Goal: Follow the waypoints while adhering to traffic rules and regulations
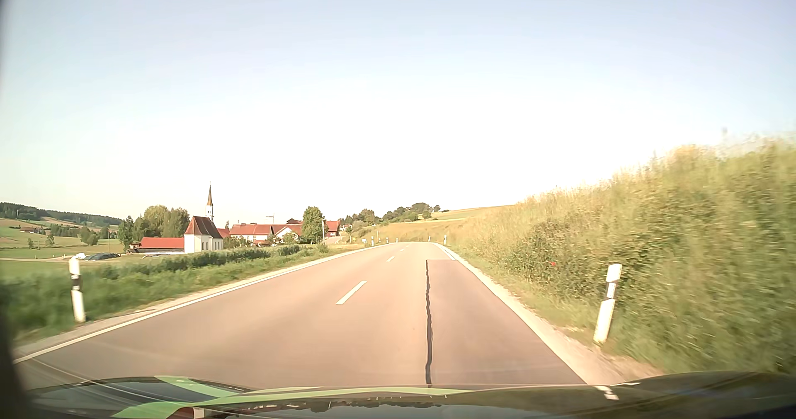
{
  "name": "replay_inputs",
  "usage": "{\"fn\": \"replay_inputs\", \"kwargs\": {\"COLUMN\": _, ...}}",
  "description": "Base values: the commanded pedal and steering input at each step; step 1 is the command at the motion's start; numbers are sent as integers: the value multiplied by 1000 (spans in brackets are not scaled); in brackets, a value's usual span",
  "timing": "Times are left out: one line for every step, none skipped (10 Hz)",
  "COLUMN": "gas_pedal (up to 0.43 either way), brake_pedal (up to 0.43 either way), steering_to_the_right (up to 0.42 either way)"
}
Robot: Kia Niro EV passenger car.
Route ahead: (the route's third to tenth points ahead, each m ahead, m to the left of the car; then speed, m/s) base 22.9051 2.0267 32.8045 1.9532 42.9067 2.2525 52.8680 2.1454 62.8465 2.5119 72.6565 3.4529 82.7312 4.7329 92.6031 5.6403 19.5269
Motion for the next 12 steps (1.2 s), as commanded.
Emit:
{"fn": "replay_inputs", "kwargs": {"gas_pedal": 20, "brake_pedal": 0, "steering_to_the_right": -3}}
{"fn": "replay_inputs", "kwargs": {"gas_pedal": 47, "brake_pedal": 0, "steering_to_the_right": -3}}
{"fn": "replay_inputs", "kwargs": {"gas_pedal": 59, "brake_pedal": 0, "steering_to_the_right": -3}}
{"fn": "replay_inputs", "kwargs": {"gas_pedal": 79, "brake_pedal": 0, "steering_to_the_right": -3}}
{"fn": "replay_inputs", "kwargs": {"gas_pedal": 98, "brake_pedal": 0, "steering_to_the_right": -3}}
{"fn": "replay_inputs", "kwargs": {"gas_pedal": 118, "brake_pedal": 0, "steering_to_the_right": -3}}
{"fn": "replay_inputs", "kwargs": {"gas_pedal": 138, "brake_pedal": 0, "steering_to_the_right": -3}}
{"fn": "replay_inputs", "kwargs": {"gas_pedal": 150, "brake_pedal": 0, "steering_to_the_right": -3}}
{"fn": "replay_inputs", "kwargs": {"gas_pedal": 157, "brake_pedal": 0, "steering_to_the_right": -3}}
{"fn": "replay_inputs", "kwargs": {"gas_pedal": 157, "brake_pedal": 0, "steering_to_the_right": -3}}
{"fn": "replay_inputs", "kwargs": {"gas_pedal": 157, "brake_pedal": 0, "steering_to_the_right": -4}}
{"fn": "replay_inputs", "kwargs": {"gas_pedal": 157, "brake_pedal": 0, "steering_to_the_right": -5}}
